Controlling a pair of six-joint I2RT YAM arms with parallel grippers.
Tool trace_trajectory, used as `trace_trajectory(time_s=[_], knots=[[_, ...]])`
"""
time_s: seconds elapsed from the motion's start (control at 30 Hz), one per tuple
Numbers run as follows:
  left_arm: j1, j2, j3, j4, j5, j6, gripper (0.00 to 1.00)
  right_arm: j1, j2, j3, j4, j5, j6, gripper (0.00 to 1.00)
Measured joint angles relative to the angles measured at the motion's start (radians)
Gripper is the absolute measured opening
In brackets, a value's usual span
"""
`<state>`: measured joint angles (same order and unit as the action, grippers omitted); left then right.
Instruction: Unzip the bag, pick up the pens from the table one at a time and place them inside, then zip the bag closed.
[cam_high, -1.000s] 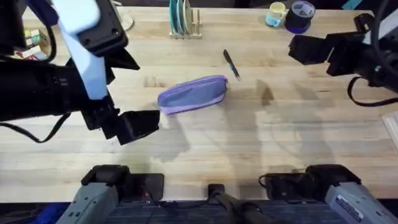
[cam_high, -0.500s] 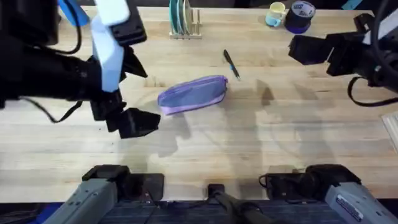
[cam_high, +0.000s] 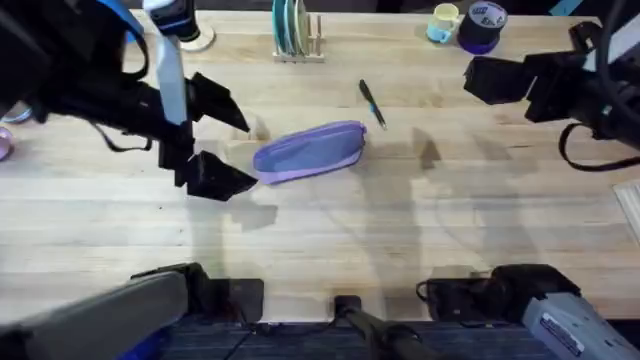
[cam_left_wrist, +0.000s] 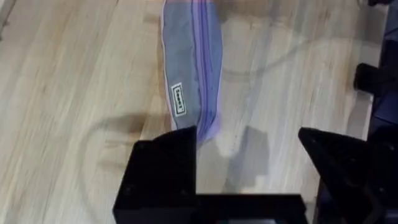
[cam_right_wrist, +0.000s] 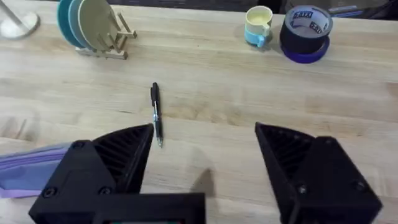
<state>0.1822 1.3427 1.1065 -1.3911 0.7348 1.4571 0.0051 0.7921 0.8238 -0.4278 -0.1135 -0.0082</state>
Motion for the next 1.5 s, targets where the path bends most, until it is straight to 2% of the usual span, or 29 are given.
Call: trace_trajectory(time_s=[0.2, 0.3, 0.53, 0.77, 0.87, 0.9, 0.97, 1.07, 1.1, 1.3, 1.5], knots=[[0.000, 0.145, 0.000, 0.025, 0.025, 0.107, 0.995, 0.000, 0.000, 0.000, 0.000, 0.000, 0.000, 0.996], [0.000, 0.213, 0.000, 0.049, 0.029, 0.136, 0.995, 0.000, 0.000, 0.000, 0.000, 0.000, 0.000, 0.996], [0.000, 0.333, 0.000, 0.122, 0.032, 0.160, 0.996, 0.000, 0.000, 0.000, 0.000, 0.000, 0.000, 0.996], [0.000, 0.396, 0.000, 0.174, 0.040, 0.165, 0.979, 0.000, 0.000, 0.000, 0.000, 0.000, 0.000, 0.996], [0.000, 0.400, 0.000, 0.189, 0.051, 0.167, 0.853, 0.000, 0.000, 0.000, 0.001, 0.000, 0.000, 0.996], [0.000, 0.400, 0.000, 0.193, 0.055, 0.167, 0.768, 0.000, 0.000, 0.000, 0.001, 0.000, 0.000, 0.996], [0.000, 0.400, 0.000, 0.200, 0.058, 0.167, 0.555, 0.000, 0.000, 0.000, 0.001, 0.000, 0.000, 0.996], [0.000, 0.400, 0.000, 0.199, 0.060, 0.168, 0.117, 0.000, 0.000, 0.000, 0.001, 0.000, 0.000, 0.996], [0.000, 0.400, 0.000, 0.206, 0.063, 0.170, 0.066, 0.000, 0.000, 0.000, 0.002, 0.000, 0.000, 0.996], [-0.001, 0.400, 0.000, 0.210, 0.066, 0.168, 0.047, 0.000, 0.000, 0.000, 0.006, -0.031, 0.017, 0.996], [-0.001, 0.400, 0.000, 0.210, 0.066, 0.168, 0.045, 0.000, 0.040, 0.007, 0.001, -0.197, 0.036, 0.996]])
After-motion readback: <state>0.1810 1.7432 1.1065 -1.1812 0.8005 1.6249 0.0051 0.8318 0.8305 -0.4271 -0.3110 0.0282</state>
